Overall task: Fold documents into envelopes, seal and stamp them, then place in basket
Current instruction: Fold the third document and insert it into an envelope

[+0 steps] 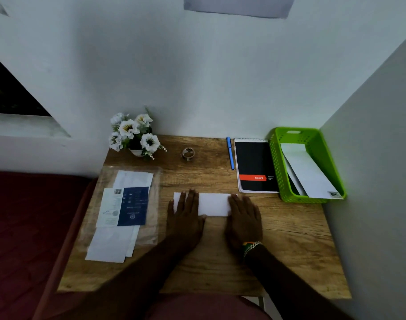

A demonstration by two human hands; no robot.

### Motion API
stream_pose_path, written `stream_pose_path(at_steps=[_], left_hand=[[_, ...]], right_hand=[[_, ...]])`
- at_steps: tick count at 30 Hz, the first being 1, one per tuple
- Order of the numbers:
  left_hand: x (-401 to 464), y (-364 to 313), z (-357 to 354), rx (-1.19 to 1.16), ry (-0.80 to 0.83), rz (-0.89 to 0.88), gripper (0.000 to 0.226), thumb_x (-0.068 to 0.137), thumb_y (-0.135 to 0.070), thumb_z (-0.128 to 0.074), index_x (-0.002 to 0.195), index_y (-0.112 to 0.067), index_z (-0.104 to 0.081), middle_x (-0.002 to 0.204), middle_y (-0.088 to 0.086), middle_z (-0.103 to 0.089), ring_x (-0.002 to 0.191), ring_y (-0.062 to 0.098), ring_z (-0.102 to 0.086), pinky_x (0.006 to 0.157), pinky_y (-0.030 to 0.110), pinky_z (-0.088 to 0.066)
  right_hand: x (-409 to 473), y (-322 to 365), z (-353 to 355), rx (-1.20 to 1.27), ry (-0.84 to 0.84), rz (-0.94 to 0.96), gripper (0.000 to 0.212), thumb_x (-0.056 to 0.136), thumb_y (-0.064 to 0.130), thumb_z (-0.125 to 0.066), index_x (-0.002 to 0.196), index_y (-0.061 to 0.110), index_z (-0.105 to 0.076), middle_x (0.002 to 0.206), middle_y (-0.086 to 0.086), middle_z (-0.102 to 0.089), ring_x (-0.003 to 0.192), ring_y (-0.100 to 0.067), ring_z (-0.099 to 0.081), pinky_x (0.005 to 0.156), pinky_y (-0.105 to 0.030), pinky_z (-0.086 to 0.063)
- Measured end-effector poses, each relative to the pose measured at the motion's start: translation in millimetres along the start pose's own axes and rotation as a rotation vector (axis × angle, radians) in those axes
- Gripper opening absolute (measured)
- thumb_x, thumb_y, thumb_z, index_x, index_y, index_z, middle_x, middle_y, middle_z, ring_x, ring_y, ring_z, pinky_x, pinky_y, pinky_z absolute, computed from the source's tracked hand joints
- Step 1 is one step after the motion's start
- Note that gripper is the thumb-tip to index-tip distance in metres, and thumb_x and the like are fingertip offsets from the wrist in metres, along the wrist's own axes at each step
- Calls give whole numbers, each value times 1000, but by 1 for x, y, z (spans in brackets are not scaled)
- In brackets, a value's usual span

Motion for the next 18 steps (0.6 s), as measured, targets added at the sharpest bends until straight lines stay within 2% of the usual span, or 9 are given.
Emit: stream_pose_path(at_steps=[2, 6, 8, 10, 13, 15, 18], left_hand=[[0, 6, 5, -30, 4, 33, 78, 100, -61, -24, 158, -23, 12, 165, 1, 19, 151, 23, 20, 121, 53, 12], [7, 12, 18, -67, 17, 37, 80, 98, -59, -40, 159, -24, -2, 167, 4, 4, 153, 27, 8, 123, 54, 3], [12, 13, 27, -57, 8, 26, 82, 92, -61, -50, 157, -28, -13, 165, 6, -8, 152, 30, -4, 123, 54, -4], [15, 13, 34, -50, 8, 11, 78, 86, -60, -60, 151, -31, -27, 157, 6, -20, 145, 30, -19, 121, 52, -14], [13, 11, 42, -68, -5, -24, 61, 84, -54, -66, 136, -32, -42, 145, 2, -34, 134, 26, -36, 116, 49, -27], [10, 8, 49, -58, -14, -43, 43, 89, -47, -62, 127, -33, -48, 138, -2, -44, 126, 21, -45, 110, 47, -32], [5, 2, 62, -112, -47, -82, 26, 91, -44, -60, 115, -35, -52, 125, -8, -50, 114, 15, -52, 101, 41, -36]], right_hand=[[3, -7, 8, 8, -1, -23, 66, 90, 38, -19, 151, 22, -39, 158, 0, -36, 148, -29, -28, 117, -49, -22], [20, -1, 20, 64, 33, -51, 54, 99, 37, -47, 150, 23, -36, 157, -4, -35, 144, -27, -30, 113, -46, -36], [30, 11, 23, 89, 48, 8, 54, 99, 37, -50, 149, 24, -37, 158, -3, -33, 144, -27, -29, 113, -45, -36], [38, 24, 23, 80, 71, 93, 49, 97, 40, -52, 143, 25, -45, 149, -3, -44, 137, -26, -36, 109, -43, -37], [43, 35, 32, 55, 37, 160, 29, 93, 41, -57, 117, 27, -65, 121, -1, -61, 118, -24, -48, 96, -40, -42], [42, 43, 36, 82, 37, 203, 18, 92, 39, -59, 102, 28, -68, 108, 1, -64, 108, -21, -52, 89, -37, -43], [39, 52, 38, 233, 122, 236, 13, 91, 40, -61, 98, 30, -67, 102, 7, -62, 98, -15, -54, 85, -35, -46]])
Point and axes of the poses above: each hand's wrist, its own x-axis towards the middle knuckle, its own z-axis out of the back of the hand, y = z × x, the point moved 9 cm from there along x, towards the middle knuckle
